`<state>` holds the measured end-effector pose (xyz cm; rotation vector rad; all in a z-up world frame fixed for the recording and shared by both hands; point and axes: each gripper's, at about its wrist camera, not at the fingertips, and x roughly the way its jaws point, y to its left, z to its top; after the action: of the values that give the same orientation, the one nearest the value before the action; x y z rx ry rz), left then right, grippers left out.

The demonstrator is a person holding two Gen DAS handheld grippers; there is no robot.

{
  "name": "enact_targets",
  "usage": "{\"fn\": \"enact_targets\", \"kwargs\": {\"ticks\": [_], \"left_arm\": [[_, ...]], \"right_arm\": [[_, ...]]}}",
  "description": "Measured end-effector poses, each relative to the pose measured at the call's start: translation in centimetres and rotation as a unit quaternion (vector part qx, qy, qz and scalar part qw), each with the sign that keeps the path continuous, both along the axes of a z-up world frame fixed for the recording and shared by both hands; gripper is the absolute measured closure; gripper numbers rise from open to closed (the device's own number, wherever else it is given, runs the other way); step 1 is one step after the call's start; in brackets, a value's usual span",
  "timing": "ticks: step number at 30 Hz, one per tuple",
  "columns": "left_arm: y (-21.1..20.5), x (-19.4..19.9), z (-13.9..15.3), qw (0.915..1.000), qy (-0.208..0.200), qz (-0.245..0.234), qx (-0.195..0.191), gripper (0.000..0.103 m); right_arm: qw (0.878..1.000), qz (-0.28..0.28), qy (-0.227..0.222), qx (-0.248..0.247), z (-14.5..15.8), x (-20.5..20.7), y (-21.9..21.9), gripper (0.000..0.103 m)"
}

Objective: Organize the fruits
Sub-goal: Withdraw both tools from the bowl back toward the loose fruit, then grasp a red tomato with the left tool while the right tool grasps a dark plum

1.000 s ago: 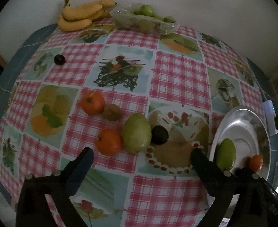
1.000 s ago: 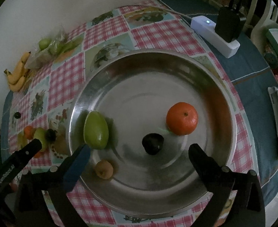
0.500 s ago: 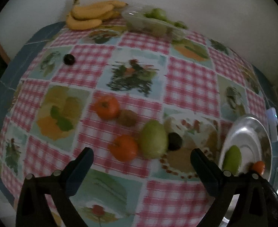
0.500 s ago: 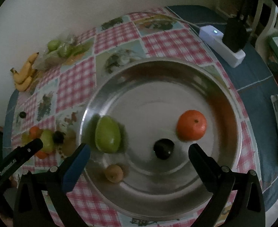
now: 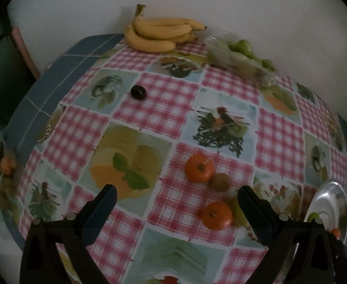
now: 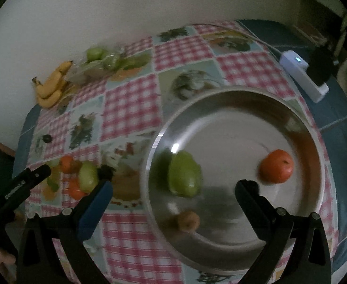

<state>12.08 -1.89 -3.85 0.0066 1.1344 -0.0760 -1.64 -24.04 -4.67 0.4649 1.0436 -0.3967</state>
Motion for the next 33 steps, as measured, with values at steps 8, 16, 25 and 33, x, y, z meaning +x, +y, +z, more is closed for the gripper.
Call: {"fn": "enact_targets", "kwargs": {"ticks": [8,16,25,33], "left_arm": [[3.0,1.2,0.2,0.9986,0.003,0.043,-0.03,0.0],[4.8,2.0,-0.3,0.9955,0.01,0.063,-0.07,0.0],[3.6,2.4,-1.3,0.9933,0.033,0.053,-0.097,0.0],[2.2,2.3,-3.0,0.9889,0.077,0.042,-0.12,0.002]], "right_arm": [[0.999,0.046,-0.022,-0.011,1.2,2.6,3.3,0.0],[0.997,0.08,-0.009,-0.009,0.9,5.7,5.9,0.0],[0.996,0.091,0.018,-0.006,-0.7,7.9,6.9,0.009],[0.996,0.077,0.03,0.04,-2.6,8.8,6.1,0.028]]}}
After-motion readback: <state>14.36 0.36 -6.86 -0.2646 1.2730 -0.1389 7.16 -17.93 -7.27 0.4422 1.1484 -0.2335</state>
